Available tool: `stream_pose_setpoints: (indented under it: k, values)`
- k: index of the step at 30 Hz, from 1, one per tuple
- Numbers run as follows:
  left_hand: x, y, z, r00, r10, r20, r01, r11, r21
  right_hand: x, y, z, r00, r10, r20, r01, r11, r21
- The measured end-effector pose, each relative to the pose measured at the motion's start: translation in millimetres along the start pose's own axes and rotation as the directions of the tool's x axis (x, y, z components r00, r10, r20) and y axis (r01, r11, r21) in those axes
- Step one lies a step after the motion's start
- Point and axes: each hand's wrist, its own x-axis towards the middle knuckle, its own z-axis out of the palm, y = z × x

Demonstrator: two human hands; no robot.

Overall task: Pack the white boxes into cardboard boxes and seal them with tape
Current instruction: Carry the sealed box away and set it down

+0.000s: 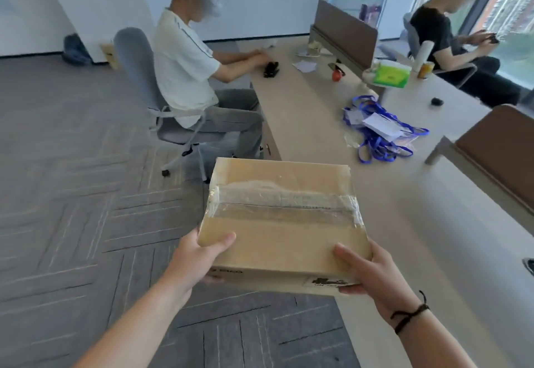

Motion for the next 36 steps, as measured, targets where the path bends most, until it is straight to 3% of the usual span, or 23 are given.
stream_pose_setpoints:
  k: [14, 27, 36]
  values:
    - [5, -41, -352, 0.940, -0.068, -0.335, 0.014, 0.986, -0.163, 9, -42, 367, 0.941, -0.025, 0.337, 0.086, 0.982, -0.169]
    - [113, -31, -495, 0.885, -0.171, -0.434, 0.039, 0.954, -0.298, 124, -85, 563, 0.883, 0.027, 0.469, 0.113, 0.957, -0.267]
    - [252, 59, -589, 0.826, -0.177, -0.535, 0.027, 0.961, -0.276, 268, -165, 707, 0.822, 0.058, 0.567, 0.096, 0.967, -0.237]
